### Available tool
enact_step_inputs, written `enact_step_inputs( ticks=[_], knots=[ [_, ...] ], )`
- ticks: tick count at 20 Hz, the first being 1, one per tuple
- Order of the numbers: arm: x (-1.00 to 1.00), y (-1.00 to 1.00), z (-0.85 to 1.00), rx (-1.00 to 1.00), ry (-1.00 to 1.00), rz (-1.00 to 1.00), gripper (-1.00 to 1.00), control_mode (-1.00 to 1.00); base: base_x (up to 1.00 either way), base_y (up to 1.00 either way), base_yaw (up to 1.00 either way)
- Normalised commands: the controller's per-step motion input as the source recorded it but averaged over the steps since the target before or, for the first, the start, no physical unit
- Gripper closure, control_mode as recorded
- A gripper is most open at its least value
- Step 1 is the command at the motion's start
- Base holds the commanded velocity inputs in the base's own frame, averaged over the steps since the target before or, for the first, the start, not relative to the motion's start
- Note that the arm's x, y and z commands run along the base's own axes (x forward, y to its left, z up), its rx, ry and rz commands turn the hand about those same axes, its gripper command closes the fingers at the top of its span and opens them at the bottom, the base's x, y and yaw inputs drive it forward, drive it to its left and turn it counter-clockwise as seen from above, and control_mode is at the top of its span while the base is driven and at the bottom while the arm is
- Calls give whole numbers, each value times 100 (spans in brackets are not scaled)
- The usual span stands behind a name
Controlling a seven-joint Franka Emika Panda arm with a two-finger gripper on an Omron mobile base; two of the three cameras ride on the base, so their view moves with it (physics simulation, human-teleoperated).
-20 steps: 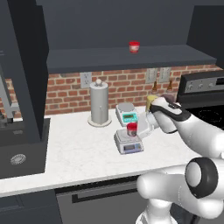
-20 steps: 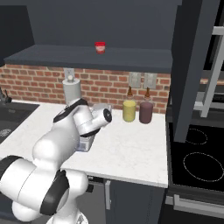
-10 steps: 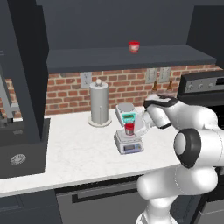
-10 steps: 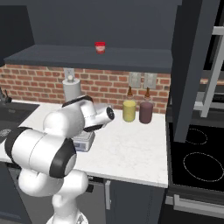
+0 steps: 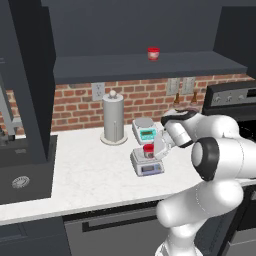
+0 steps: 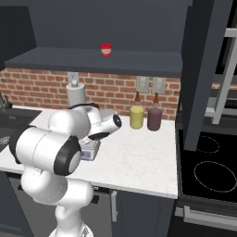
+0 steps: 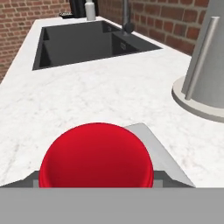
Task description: Pick the jam and place it on the digital scale for weighing, and close the cabinet.
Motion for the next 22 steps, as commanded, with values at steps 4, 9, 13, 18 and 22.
enact_step_inputs(
  ticks=[4, 9, 13, 18, 22],
  knots=[
    [0, 0, 1, 0, 0, 0, 100, -100, 0, 0, 0],
    [3, 5, 0, 0, -7, 0, 100, -100, 0, 0, 0],
    [4, 7, 0, 0, -8, 0, 100, -100, 0, 0, 0],
    [10, 12, 0, 0, -6, -3, -100, -100, 0, 0, 0],
    [3, 2, 0, 0, 0, -1, -100, -100, 0, 0, 0]
  ],
)
